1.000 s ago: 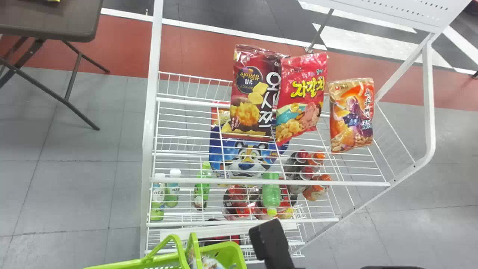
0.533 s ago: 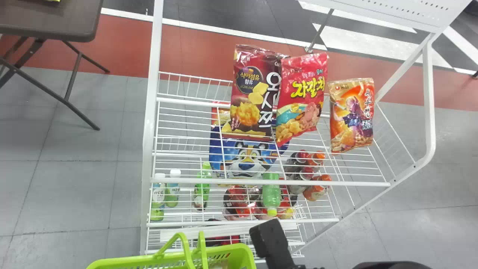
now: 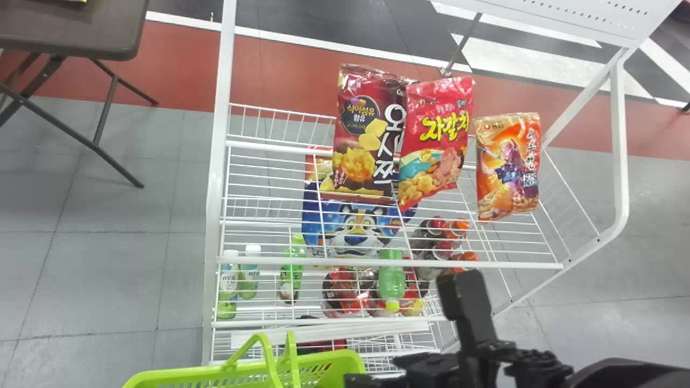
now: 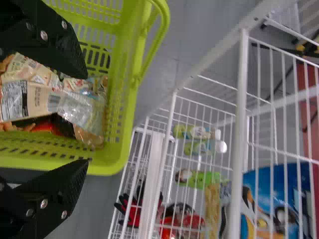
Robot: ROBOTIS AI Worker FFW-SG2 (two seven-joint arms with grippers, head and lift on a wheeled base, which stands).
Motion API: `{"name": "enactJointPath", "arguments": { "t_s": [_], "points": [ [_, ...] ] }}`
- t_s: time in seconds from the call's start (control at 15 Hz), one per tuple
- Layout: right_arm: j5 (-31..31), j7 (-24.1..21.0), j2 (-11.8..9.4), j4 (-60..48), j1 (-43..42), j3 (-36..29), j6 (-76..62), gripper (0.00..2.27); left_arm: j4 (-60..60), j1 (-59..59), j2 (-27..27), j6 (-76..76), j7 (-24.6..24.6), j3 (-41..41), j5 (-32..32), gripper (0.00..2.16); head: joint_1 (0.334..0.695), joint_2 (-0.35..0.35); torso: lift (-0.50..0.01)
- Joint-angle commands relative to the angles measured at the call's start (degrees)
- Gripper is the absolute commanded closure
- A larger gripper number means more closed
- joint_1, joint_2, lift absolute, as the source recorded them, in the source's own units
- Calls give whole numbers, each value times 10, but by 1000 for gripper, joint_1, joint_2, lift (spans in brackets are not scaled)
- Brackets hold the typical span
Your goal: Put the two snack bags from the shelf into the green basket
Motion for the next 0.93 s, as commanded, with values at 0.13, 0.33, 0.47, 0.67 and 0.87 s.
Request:
{"name": "enactJointPath", "arguments": {
  "t_s": [0.13, 0.33, 0.47, 0.67, 0.87],
  "points": [
    [10, 13, 4, 55, -28, -67, -19, 110, 3, -1, 0, -3, -1, 0, 1, 1804, 695, -350, -11],
    [25, 48, 14, 116, -64, -109, -188, 110, 4, -2, 0, -3, -1, 0, 1, 1808, 695, -350, -11],
    [23, 67, 18, 146, -88, -136, -251, 110, 6, -2, 1, -3, -2, 0, 1, 1804, 695, -350, -11],
    [18, 71, 20, 177, -115, -166, -327, 110, 6, -2, 2, -3, -2, -1, 1, 1804, 695, -350, -11],
    [25, 98, 19, 246, -150, -190, -476, 110, 5, 1, 4, -3, -3, -2, 0, 1804, 695, -350, -11]
  ]
}}
